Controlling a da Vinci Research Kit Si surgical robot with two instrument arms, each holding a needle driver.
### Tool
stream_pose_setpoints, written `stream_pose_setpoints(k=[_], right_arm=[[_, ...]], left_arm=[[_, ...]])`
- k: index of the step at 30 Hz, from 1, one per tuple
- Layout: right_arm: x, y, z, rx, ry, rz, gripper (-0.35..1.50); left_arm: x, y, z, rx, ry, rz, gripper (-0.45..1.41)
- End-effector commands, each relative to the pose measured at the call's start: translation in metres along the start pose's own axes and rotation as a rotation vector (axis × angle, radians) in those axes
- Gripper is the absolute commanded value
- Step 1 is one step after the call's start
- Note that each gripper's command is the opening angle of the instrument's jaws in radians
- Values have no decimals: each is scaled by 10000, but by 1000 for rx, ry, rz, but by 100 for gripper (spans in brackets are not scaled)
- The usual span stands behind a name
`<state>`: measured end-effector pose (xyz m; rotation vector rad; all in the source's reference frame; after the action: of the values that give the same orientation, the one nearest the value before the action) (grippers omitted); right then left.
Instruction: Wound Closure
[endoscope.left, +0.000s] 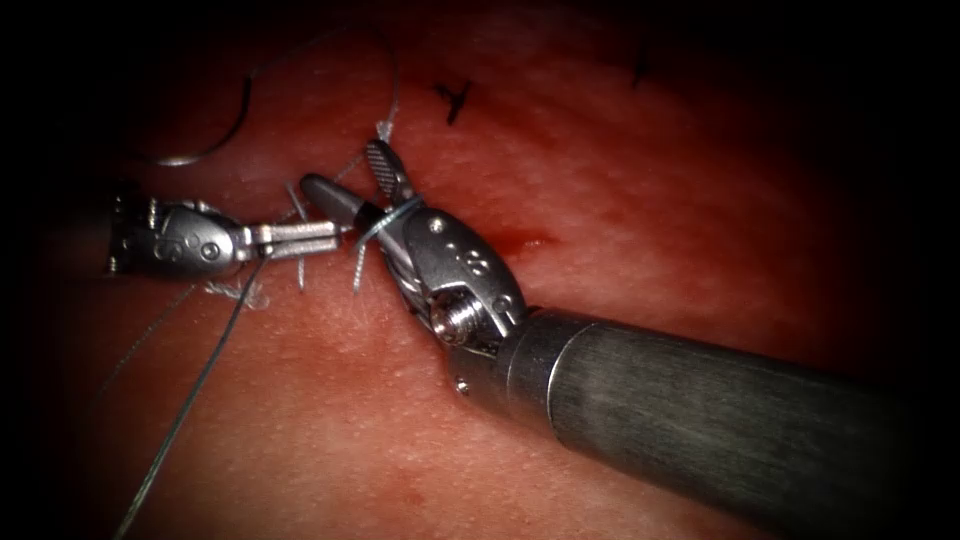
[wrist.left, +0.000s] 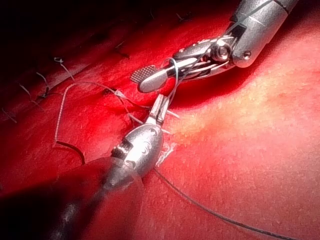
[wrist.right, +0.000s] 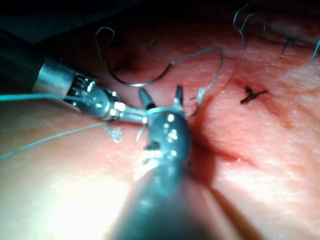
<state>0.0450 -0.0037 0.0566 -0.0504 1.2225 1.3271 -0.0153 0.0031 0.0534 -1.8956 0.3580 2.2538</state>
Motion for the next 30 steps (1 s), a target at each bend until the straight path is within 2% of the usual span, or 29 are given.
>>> stream_pose_setpoints(k=[1,2,8,19,23,24,30], right_arm=[[0,-4,13,-20,1,7,85],[0,-4,19,-49,-28,-4,85],[-9,1,29,-91,-22,52,83],[-16,40,29,-169,-15,69,78],[-18,52,26,-190,-9,78,73],[-21,55,28,-196,-15,89,66],[-36,52,41,-181,-51,107,53]], left_arm=[[-4,-2,8,2,2,2,-45],[-3,-3,9,3,2,1,-45],[0,-15,13,-14,23,-10,-45],[-2,-30,22,-18,30,-19,-45],[-4,-32,27,-20,35,-18,-45],[-5,-32,30,-20,37,-18,-45],[-8,-32,33,-25,35,-15,-45]])
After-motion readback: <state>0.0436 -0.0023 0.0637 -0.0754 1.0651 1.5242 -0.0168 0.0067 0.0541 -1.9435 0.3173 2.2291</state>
